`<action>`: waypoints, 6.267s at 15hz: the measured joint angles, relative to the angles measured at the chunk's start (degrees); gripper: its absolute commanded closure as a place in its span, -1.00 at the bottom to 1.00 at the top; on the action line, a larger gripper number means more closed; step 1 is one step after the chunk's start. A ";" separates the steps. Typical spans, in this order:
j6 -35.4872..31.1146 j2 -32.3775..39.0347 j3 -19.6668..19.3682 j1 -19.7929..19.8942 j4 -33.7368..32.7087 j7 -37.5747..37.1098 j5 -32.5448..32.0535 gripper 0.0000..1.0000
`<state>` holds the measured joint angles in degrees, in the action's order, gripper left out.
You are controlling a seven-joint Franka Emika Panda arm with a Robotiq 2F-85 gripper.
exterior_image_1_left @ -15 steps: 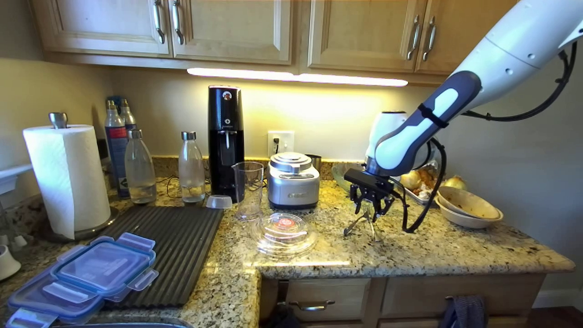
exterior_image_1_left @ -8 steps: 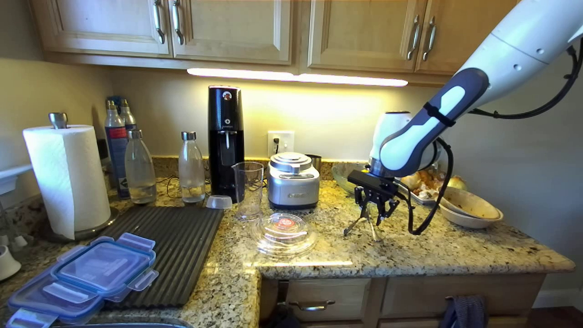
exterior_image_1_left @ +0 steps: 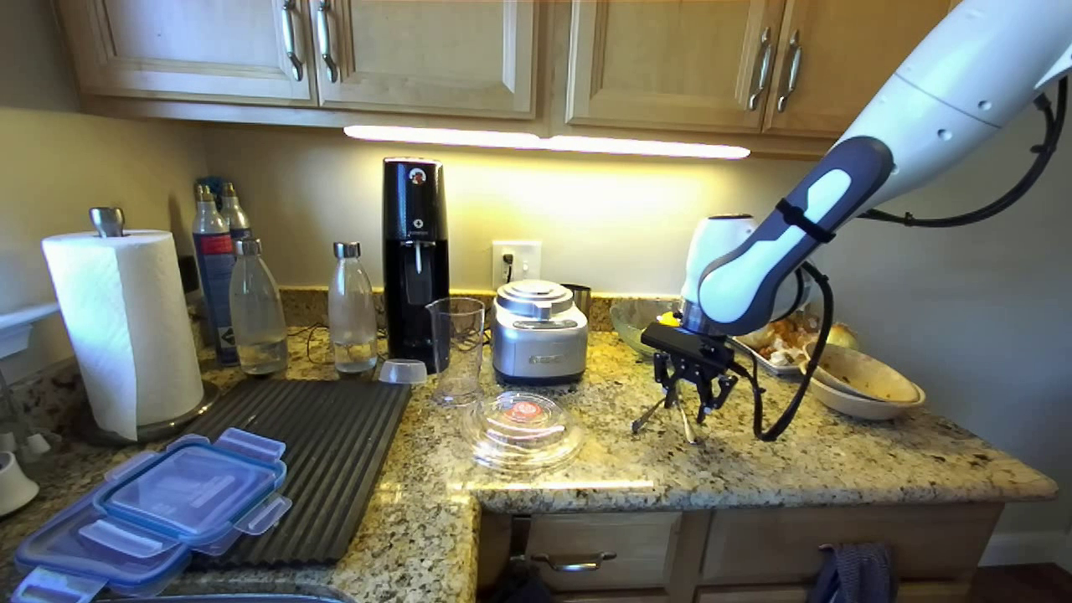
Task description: Stack the white bowls together, then put the two forks on top of the bowls
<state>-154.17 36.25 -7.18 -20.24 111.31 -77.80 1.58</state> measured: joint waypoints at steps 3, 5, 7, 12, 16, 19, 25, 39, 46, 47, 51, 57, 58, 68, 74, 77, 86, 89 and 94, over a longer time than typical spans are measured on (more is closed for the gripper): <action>0.00 1.17 0.14 0.04 -1.10 0.01 0.00 -0.26; 0.00 1.98 0.18 0.04 -2.02 0.06 0.00 -0.25; 0.00 2.69 0.18 0.04 -3.05 0.12 -0.01 -0.25; 0.01 4.30 0.18 0.03 -6.77 0.93 -1.07 -0.28; 0.01 5.79 0.19 0.01 -9.80 1.99 -1.64 -0.19; 0.03 6.55 0.18 0.01 -10.85 2.55 -1.67 0.34; 0.15 6.91 0.19 0.03 -10.85 3.38 -1.83 0.21; 0.17 8.09 -0.11 0.37 -10.87 4.71 -1.82 0.28; 0.10 8.02 -0.13 0.76 -11.05 4.71 -1.82 0.92; 0.10 8.02 -0.13 0.76 -11.09 4.71 -1.82 0.93; 0.08 7.96 -0.11 0.79 -11.19 4.74 -1.80 0.86; -1.58 7.27 0.90 1.95 -11.03 8.23 -1.37 0.88; -1.87 6.79 0.85 1.93 -10.90 8.62 -1.42 0.87; -0.62 2.66 5.66 2.68 -9.06 15.83 1.02 -0.12; 4.19 3.02 6.76 1.90 -9.04 16.07 1.43 -0.89; 6.26 3.32 6.56 2.06 -9.09 16.03 1.49 -1.00; 7.28 7.57 6.36 2.32 -11.72 15.55 3.75 0.02; 7.76 7.71 6.17 2.34 -12.59 14.86 3.94 0.46; 8.19 7.70 6.09 2.43 -13.35 14.68 3.99 0.89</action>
<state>-145.98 43.95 -1.09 -17.80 97.96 -63.13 5.56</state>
